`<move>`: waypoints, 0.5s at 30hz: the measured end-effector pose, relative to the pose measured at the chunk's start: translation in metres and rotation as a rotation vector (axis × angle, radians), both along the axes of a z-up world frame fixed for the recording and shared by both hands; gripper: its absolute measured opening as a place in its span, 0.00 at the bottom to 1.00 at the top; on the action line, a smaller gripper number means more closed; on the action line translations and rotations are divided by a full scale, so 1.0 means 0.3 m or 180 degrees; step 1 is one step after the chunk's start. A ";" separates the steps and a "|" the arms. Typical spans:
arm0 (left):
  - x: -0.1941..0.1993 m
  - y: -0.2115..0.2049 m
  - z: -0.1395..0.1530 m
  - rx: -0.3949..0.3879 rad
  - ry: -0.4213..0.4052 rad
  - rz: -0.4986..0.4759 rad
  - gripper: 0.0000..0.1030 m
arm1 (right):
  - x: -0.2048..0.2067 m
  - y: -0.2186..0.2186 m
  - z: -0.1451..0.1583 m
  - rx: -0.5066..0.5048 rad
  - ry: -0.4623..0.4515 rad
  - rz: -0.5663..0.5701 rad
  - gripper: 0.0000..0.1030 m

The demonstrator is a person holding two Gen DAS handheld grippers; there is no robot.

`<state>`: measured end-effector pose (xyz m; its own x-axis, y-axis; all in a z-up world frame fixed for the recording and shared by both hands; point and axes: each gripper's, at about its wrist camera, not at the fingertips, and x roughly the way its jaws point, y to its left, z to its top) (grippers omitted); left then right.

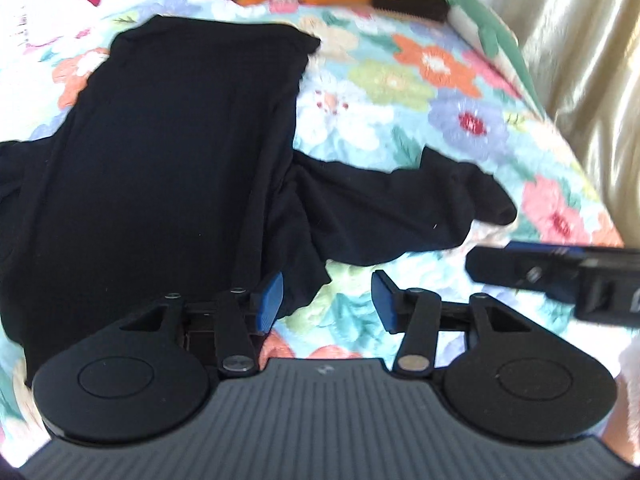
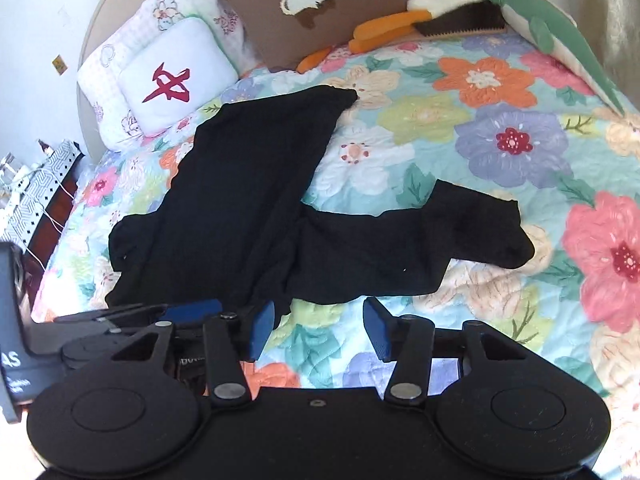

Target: Fold clothes

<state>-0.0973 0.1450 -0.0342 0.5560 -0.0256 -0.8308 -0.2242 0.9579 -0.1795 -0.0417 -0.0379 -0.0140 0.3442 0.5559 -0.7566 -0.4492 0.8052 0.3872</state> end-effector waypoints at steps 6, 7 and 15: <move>0.031 0.024 0.005 0.0574 -0.0084 -0.0750 0.64 | 0.082 0.033 -0.031 -0.0228 0.0003 0.0217 0.54; 0.033 0.032 0.003 0.0610 -0.0076 -0.0766 0.64 | 0.093 0.034 -0.044 -0.0304 0.0026 0.0191 0.54; 0.106 0.009 -0.042 0.0230 -0.0282 -0.0751 0.65 | 0.156 0.003 -0.131 -0.0723 -0.0049 -0.0059 0.54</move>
